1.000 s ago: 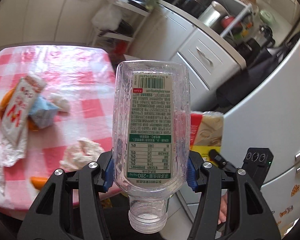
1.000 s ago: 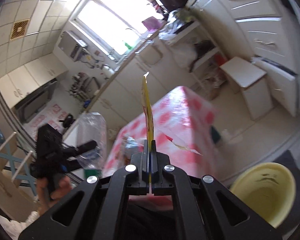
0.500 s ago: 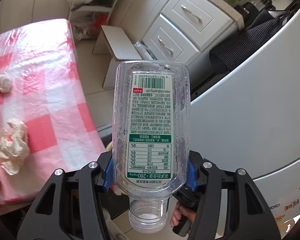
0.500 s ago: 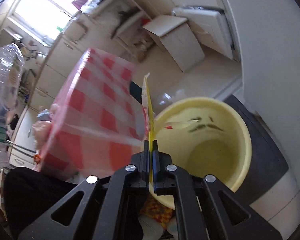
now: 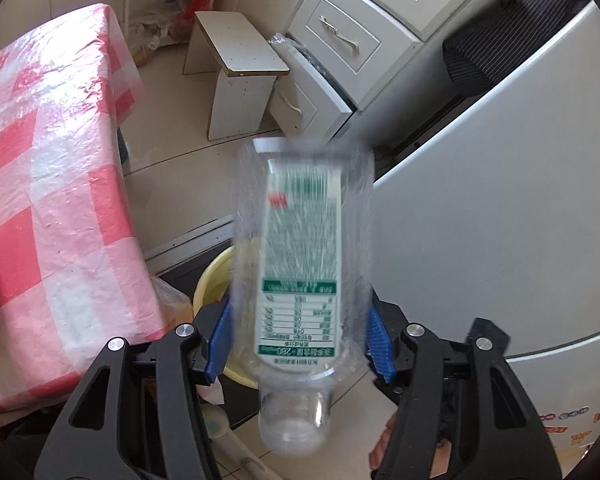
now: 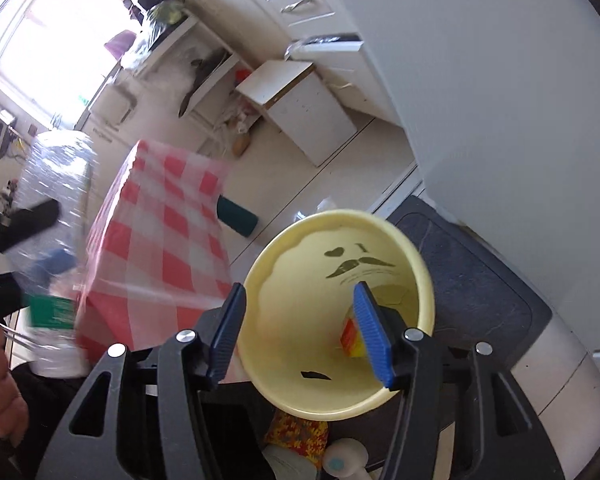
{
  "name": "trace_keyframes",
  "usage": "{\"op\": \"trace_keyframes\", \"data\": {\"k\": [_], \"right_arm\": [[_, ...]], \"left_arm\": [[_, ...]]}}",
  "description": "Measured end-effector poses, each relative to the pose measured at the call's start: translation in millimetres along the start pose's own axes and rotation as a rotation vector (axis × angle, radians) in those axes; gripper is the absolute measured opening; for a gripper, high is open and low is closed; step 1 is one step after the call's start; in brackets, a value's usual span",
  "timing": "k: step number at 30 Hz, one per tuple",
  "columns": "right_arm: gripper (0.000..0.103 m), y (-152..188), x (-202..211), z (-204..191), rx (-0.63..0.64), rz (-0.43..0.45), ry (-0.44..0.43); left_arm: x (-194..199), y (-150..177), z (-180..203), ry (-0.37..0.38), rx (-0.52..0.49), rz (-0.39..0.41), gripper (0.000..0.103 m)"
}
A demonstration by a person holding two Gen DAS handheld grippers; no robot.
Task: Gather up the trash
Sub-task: 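Open the left gripper to drop the bottle into the yellow bin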
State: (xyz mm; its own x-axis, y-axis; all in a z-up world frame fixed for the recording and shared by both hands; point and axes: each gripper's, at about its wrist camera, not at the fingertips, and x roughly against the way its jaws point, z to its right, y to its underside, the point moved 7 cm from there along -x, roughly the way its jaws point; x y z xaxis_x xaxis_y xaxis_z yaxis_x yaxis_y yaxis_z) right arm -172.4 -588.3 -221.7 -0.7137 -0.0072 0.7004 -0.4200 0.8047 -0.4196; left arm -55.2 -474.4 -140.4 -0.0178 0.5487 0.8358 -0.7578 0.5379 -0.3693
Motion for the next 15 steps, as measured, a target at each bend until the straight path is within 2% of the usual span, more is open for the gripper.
{"op": "trace_keyframes", "data": {"k": [5, 10, 15], "right_arm": [[0.056, -4.7, 6.2, -3.8, -0.009, 0.016, -0.011], [0.059, -7.8, 11.7, -18.3, 0.017, 0.034, -0.025], [0.061, -6.9, 15.6, -36.0, 0.052, 0.040, -0.039]], "left_arm": [[5.5, -2.6, -3.7, -0.065, -0.034, 0.039, 0.064], [26.6, -7.3, -16.0, -0.190, -0.059, 0.134, 0.075], [49.5, -8.2, -22.8, -0.256, -0.081, 0.218, 0.080]]}}
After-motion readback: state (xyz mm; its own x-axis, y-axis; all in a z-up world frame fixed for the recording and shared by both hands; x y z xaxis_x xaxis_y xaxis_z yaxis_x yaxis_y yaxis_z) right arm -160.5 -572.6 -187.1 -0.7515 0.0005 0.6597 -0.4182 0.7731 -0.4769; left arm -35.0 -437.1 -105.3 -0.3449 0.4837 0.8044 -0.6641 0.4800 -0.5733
